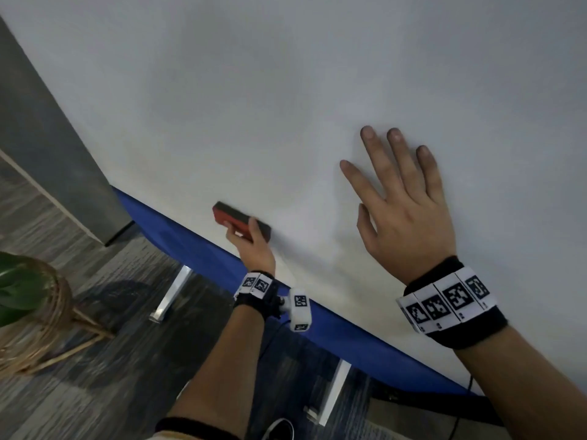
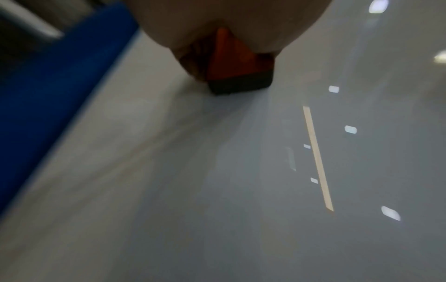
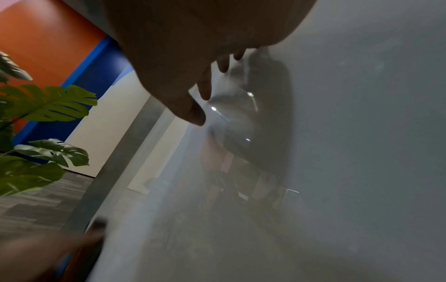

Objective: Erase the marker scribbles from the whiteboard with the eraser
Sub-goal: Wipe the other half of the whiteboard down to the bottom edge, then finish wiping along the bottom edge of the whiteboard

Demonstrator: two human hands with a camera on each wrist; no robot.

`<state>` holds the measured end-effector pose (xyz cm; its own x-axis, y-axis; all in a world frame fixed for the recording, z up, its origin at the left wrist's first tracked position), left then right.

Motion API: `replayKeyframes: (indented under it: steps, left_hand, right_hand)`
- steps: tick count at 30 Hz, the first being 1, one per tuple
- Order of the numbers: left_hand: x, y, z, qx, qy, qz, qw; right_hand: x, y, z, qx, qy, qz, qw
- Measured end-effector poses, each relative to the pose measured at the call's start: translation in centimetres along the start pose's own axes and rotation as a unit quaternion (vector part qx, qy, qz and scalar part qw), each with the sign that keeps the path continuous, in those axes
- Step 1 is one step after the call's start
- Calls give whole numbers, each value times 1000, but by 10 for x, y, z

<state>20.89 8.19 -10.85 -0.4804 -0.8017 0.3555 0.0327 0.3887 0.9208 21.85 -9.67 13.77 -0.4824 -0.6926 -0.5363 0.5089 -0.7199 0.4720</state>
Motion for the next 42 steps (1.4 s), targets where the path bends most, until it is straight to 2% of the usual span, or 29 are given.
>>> replayKeyframes:
  steps: [3,5,7,9,12,14,16,18,20,23,25,27,29,32,35,37,39,42]
  left_hand:
    - [3,-62,9,-50,-12,118,992]
    - [38,-82,-4,-75,-37,145,986]
    - [74,-78,-22,-68,-52,119,989]
    - [87,-65,-32,-43,-58,81,994]
    - [60,-53,-25,-46,-26,4,999]
    - [43,-57,-20,-58,-14,-58,997]
    - [44,-86,-22,-82,-15,-68,994]
    - [60,-139,-23,-103,-25,19,994]
    - [87,-196,-22,-117,-61,119,984]
    - [117,-234,-32,-137,-112,209,962]
    - [120,-224,-39,-165,-103,238,952]
    - [103,-212,-40,-134,-55,240,960]
    - [77,-184,-34,-104,-9,196,975]
    - [54,-121,-30,-61,23,108,992]
    - [52,-73,-31,-17,17,47,999]
    - [58,-74,-32,-31,-2,29,999]
    - [66,-116,-32,-54,-7,76,996]
    - [105,-202,-38,-83,-83,249,961]
  right_hand:
    - [8,-4,-5,10,-3,-9,1000]
    - [14,-6,-8,15,-5,-8,1000]
    - [16,-3,-10,20,-2,-4,1000]
    - [17,1,-9,25,3,10,1000]
    - [23,9,-9,32,12,32,999]
    - [36,15,-12,38,14,22,999]
    - [55,15,-18,45,3,9,999]
    - [75,14,-27,54,-12,9,998]
    - [91,18,-32,61,-26,21,998]
    - [98,27,-30,65,-43,56,995]
    - [98,31,-28,56,-51,74,994]
    - [98,33,-27,46,-47,71,995]
    - [97,31,-29,36,-40,54,997]
    - [97,26,-29,14,-36,25,999]
    - [97,24,-28,3,-48,17,999]
    - [98,24,-27,-4,-56,19,998]
    - [99,23,-24,-8,-65,15,998]
    - [101,20,-24,-10,-77,11,997]
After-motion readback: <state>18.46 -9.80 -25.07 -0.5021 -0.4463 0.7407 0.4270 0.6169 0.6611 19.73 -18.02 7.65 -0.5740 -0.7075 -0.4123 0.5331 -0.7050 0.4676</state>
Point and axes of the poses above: each hand's wrist, its own x-axis away from the middle knuckle, its own z-axis out of the back of the hand, y = z × x, the point moved 4 cm from there along -x, towards the middle knuckle, and after that the axes turned 2 degrees about -z, right-handed, at the moved point
